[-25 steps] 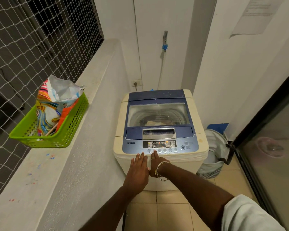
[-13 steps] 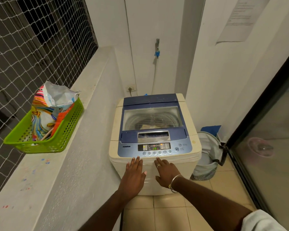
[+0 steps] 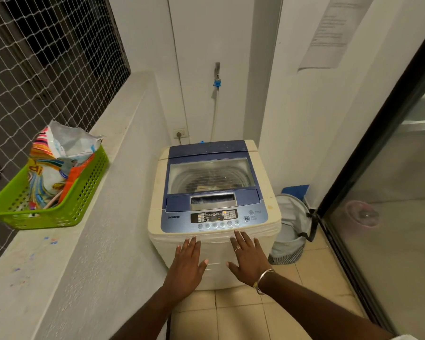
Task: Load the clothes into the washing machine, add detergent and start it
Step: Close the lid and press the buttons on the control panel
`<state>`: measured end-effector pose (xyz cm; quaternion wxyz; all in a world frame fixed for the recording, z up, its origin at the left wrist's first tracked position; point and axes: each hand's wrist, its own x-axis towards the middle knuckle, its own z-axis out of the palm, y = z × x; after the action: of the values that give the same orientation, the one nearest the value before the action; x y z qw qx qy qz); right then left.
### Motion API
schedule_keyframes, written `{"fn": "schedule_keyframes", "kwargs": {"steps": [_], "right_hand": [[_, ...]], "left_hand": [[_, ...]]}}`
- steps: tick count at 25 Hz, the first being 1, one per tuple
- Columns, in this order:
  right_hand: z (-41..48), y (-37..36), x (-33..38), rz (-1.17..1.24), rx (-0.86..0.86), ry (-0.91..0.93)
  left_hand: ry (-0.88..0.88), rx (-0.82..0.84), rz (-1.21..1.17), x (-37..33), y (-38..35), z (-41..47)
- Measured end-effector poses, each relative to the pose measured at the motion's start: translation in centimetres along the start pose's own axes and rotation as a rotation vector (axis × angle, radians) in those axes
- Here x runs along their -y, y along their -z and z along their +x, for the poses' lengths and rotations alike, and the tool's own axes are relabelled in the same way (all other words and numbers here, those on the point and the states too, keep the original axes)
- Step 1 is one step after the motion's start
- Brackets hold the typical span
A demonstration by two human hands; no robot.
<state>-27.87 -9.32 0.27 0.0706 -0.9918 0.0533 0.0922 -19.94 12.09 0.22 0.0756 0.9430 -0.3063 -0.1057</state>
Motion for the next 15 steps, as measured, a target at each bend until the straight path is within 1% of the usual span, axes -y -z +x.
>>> {"fn": "schedule_keyframes", "kwargs": {"steps": [6,15], "right_hand": [[-1.6,-0.5,-0.9,-0.018,-0.008,0.006],[-2.5,-0.1,-1.1,-0.022,0.041,-0.027]], "left_hand": [[0.011,0.015,0.010,-0.3,-0.1,-0.8],[-0.006,-0.013,-0.037,-0.9,-0.2,-1.1]]}}
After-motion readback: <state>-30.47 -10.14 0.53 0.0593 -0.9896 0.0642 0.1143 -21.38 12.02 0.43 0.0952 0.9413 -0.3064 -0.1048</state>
